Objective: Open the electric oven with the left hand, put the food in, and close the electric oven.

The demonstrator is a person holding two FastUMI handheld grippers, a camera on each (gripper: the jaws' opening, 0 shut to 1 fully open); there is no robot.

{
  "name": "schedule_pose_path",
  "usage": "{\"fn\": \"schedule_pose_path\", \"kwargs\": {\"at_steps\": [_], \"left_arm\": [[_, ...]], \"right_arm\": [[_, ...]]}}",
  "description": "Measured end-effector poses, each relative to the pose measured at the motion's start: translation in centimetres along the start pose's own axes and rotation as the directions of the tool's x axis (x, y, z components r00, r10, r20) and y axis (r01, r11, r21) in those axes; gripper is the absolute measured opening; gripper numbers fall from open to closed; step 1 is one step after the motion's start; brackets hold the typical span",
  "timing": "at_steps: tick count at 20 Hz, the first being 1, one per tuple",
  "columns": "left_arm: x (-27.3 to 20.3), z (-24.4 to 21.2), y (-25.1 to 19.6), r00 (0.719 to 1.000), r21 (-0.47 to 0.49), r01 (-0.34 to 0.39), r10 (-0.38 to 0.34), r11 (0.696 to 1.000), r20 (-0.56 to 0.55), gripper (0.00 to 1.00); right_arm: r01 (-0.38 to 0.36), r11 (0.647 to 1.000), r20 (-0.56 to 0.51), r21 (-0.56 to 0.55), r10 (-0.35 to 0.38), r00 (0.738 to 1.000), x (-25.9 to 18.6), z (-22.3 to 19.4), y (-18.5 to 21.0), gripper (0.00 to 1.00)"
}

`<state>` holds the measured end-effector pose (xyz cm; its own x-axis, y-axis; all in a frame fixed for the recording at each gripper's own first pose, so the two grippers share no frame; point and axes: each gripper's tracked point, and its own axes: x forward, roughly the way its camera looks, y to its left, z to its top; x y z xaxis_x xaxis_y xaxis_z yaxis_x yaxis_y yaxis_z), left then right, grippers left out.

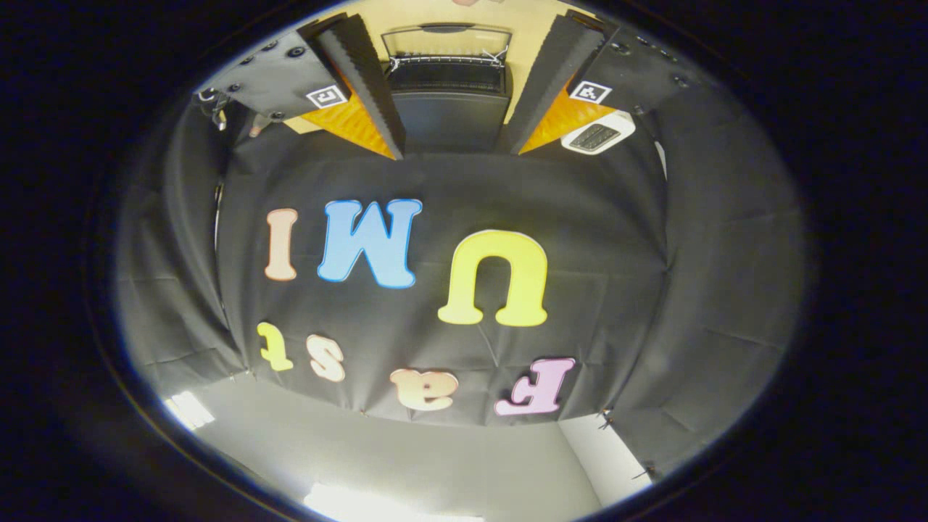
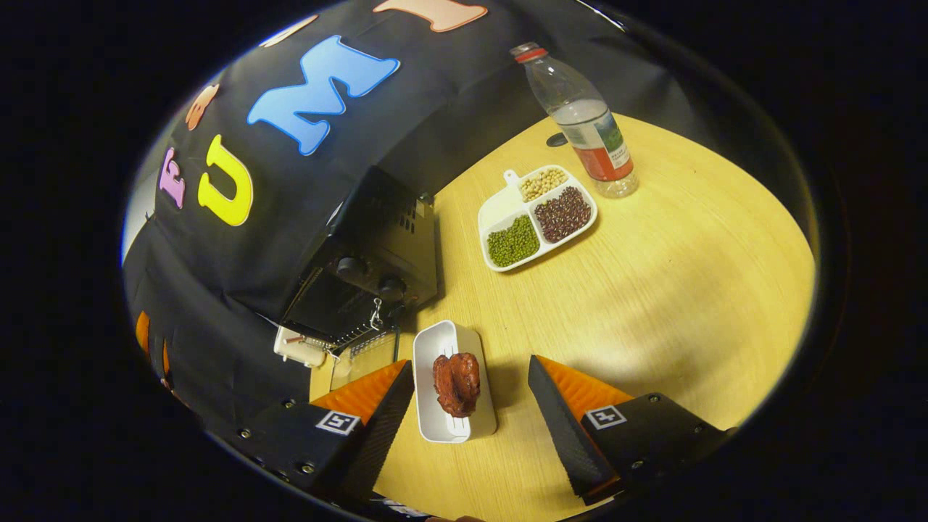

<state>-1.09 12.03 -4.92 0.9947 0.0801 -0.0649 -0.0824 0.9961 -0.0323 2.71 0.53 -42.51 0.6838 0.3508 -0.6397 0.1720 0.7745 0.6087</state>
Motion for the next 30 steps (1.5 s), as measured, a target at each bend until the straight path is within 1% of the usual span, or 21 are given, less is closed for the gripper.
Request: {"fn": "schedule_pose_path", "kwargs": {"at_steps": [2,4,5,6,7,8,9,10,11,12,13,14,15,17,20,25,28,29,30], "left_arm": [[0.1,1.0,-0.2,1.000,0.002,0.006,-0.006,1.000,0.020,0.91],[0.1,0.6,-0.3,1.000,-0.007,0.004,-0.004,1.000,0.011,1.00],[0.0,0.0,-0.1,1.000,-0.014,0.005,-0.005,1.000,-0.001,0.95],[0.0,-0.2,0.0,1.000,-0.018,0.002,-0.002,1.000,-0.012,0.95],[-0.1,-0.4,0.3,1.000,-0.019,-0.004,0.003,1.000,-0.018,1.00],[-0.1,-0.5,0.6,1.000,-0.021,-0.011,0.011,1.000,-0.024,1.00],[-0.2,-0.7,1.0,1.000,-0.025,-0.019,0.018,1.000,-0.026,1.00],[-0.1,-0.7,1.2,0.999,-0.031,-0.024,0.023,0.999,-0.028,1.00],[-0.2,-0.8,1.4,0.999,-0.038,-0.028,0.027,0.999,-0.029,1.00],[-0.2,-0.7,1.5,0.999,-0.047,-0.030,0.028,0.998,-0.031,1.00],[-0.2,-0.8,1.5,0.999,-0.056,-0.029,0.027,0.998,-0.032,1.00],[-0.3,-0.7,1.5,0.999,-0.059,-0.029,0.028,0.998,-0.029,1.00],[-0.3,-0.7,1.6,0.999,-0.058,-0.027,0.025,0.998,-0.028,1.00],[-0.2,-0.8,1.5,0.999,-0.050,-0.026,0.025,0.998,-0.030,1.00],[0.0,-0.7,1.2,0.999,-0.048,-0.014,0.012,0.999,-0.031,1.00],[0.3,-0.3,1.0,1.000,-0.038,0.002,-0.003,0.999,-0.021,0.97],[0.3,-0.3,1.0,1.000,-0.037,0.006,-0.007,0.999,-0.023,0.95],[0.2,-0.3,1.0,1.000,-0.039,0.007,-0.008,0.999,-0.023,0.91],[0.2,-0.1,0.9,1.000,-0.040,0.009,-0.010,0.999,-0.021,0.95]], "right_arm": [[-0.008,1.000,-0.015,0.010,0.009,1.000,0.6,-0.8,-0.2,0.97],[-0.006,1.000,-0.024,0.029,0.007,1.000,1.5,-1.6,-0.6,0.97],[-0.010,0.999,-0.025,0.046,0.011,1.000,1.8,-1.9,-0.6,0.97],[-0.011,0.998,-0.025,0.064,0.013,1.000,2.2,-2.2,-0.7,0.97],[-0.016,0.997,-0.025,0.081,0.019,1.000,2.3,-2.3,-0.6,0.95],[-0.025,0.995,-0.027,0.095,0.028,0.999,2.6,-2.5,-0.4,0.90],[-0.032,0.994,-0.032,0.109,0.035,0.999,2.5,-2.6,-0.1,0.77],[-0.038,0.992,-0.028,0.118,0.042,0.999,2.7,-2.5,0.1,0.69],[-0.035,0.993,-0.023,0.115,0.038,0.999,2.9,-2.3,0.1,0.44],[-0.045,0.992,-0.026,0.114,0.048,0.999,2.8,-2.4,0.4,0.31],[-0.066,0.992,-0.035,0.109,0.071,0.997,2.6,-2.5,0.7,0.23],[-0.082,0.992,-0.044,0.099,0.087,0.995,3.4,-3.2,1.1,0.22],[-0.088,0.991,-0.032,0.105,0.091,0.995,3.2,-2.7,1.2,0.11],[-0.098,0.989,-0.034,0.109,0.102,0.994,2.3,-2.2,1.8,0.10],[-0.107,0.993,-0.041,0.057,0.110,0.993,2.0,-2.1,2.5,0.10],[-0.163,0.986,-0.024,0.032,0.164,0.986,0.4,-1.0,4.6,0.09],[-0.221,0.975,0.001,0.028,0.222,0.975,-0.9,0.1,6.7,0.09],[-0.253,0.967,0.007,0.030,0.253,0.967,-1.4,0.4,7.7,0.09],[-0.288,0.957,0.008,0.034,0.287,0.958,-1.8,0.7,8.9,0.10]]}}
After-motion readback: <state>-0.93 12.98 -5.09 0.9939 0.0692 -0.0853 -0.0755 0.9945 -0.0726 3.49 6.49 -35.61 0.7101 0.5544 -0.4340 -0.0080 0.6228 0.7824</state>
